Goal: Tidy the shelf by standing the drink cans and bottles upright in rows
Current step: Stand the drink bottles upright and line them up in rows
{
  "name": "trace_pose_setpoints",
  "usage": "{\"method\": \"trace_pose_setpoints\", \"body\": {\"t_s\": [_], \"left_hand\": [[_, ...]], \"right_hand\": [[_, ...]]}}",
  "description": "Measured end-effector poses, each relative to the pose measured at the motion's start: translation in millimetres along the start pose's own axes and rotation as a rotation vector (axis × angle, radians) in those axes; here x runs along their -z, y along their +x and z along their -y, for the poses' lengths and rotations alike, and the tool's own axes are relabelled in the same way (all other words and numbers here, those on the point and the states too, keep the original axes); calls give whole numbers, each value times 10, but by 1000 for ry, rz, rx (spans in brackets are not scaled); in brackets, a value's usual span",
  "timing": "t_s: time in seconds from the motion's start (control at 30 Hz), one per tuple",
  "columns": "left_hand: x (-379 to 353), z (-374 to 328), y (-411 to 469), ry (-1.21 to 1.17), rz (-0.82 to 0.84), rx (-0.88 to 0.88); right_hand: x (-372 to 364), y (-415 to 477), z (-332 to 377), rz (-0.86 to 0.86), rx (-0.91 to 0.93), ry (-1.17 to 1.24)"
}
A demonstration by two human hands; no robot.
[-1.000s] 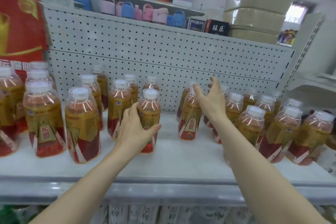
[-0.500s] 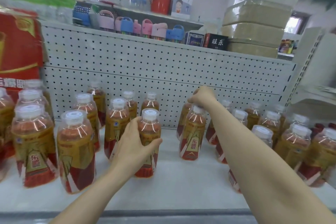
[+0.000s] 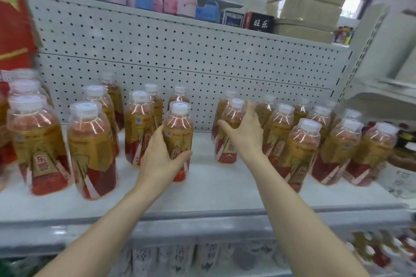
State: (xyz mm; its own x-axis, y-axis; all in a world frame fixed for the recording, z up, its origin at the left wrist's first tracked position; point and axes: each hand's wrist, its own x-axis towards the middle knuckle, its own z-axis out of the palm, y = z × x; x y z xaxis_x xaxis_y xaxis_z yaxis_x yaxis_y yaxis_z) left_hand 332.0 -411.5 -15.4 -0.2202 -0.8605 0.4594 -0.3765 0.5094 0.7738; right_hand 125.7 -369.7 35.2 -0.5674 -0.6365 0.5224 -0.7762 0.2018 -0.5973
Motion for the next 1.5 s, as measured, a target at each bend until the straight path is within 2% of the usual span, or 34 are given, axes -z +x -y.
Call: {"method": "trace_pose_setpoints", "body": {"t_s": [0.4,0.5,0.63,0.73,0.83,0.93,1.03,1.5], "left_hand": [[70,26,35,-48,82,28],[127,9,44,-40,85,34],[97,-89,-48,-92,115,29],[-29,-240,-197,-154,170,11],[-234,-420,-318,-189,217,-1],[-477,-594,-387,-202,218,8],[-702,-746,-436,-176,193,13],[-1031,-777,-614,-29,89,73]], "right_hand": [[123,-8,-52,73,18,-17],[265,-199,-29,-58,140,-80],[605,-460,-176,-369,409,-272],[858,-456,-393,-442,381,-447],[1038,-441,-548,-402,241,-364],[1114,-478,-652,-290,81,-170],[1112,-502,-794,-175,-10,-121],[1224,-406,-1093,-99,132,17]]}}
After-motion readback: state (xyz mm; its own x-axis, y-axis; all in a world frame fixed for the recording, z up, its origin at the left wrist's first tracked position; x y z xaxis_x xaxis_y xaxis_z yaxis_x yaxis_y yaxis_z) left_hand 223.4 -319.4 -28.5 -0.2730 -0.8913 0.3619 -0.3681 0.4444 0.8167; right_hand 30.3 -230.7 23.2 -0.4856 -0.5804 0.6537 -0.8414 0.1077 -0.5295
